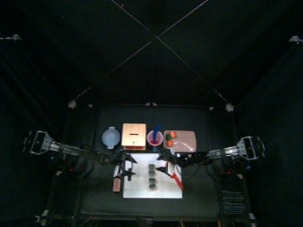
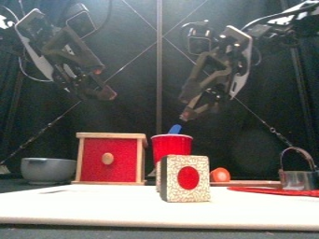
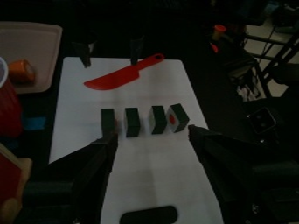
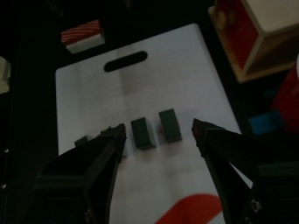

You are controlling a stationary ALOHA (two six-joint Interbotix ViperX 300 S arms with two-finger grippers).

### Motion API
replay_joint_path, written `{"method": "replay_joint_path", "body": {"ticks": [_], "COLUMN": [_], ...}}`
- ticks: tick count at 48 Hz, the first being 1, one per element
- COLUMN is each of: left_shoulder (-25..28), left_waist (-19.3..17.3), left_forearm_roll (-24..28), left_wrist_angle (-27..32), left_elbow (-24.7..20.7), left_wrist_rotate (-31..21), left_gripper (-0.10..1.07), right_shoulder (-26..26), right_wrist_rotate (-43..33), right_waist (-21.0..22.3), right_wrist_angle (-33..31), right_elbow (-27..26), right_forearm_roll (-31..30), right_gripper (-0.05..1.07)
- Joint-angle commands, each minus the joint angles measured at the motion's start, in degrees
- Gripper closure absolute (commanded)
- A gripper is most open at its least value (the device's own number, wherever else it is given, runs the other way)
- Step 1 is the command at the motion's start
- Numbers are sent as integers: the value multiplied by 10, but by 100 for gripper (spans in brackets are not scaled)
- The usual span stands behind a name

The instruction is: Place cut up sushi roll onto plate

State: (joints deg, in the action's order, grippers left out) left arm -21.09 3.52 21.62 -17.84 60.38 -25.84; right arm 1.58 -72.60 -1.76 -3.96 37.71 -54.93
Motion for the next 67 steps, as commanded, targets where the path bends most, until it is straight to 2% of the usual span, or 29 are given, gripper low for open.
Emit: {"method": "replay_joint_path", "body": {"ticks": [1,6,15,42,47,57,61,67], "left_shoulder": [-16,-38,-66,-66,-66,-66,-66,-66], "left_waist": [-3,-4,-4,-17,-20,-24,-24,-24], "left_forearm_roll": [7,9,9,8,7,7,3,-6], "left_wrist_angle": [-4,-4,-4,-3,-3,-3,-3,-1], "left_elbow": [3,18,40,48,51,54,56,61], "left_wrist_rotate": [2,1,1,0,-1,-2,-2,-2], "left_gripper": [0,0,0,0,0,0,0,0], "right_shoulder": [-15,-45,-63,-105,-113,-119,-94,-18], "right_wrist_rotate": [1,1,2,2,2,2,3,3], "right_waist": [4,4,6,1,1,2,2,2], "right_wrist_angle": [-4,-9,-22,-10,0,-4,-31,-127], "right_elbow": [-25,-36,-35,-35,-37,-44,-38,5], "right_forearm_roll": [1,4,9,22,26,26,23,20], "right_gripper": [9,9,9,10,17,45,49,49]}}
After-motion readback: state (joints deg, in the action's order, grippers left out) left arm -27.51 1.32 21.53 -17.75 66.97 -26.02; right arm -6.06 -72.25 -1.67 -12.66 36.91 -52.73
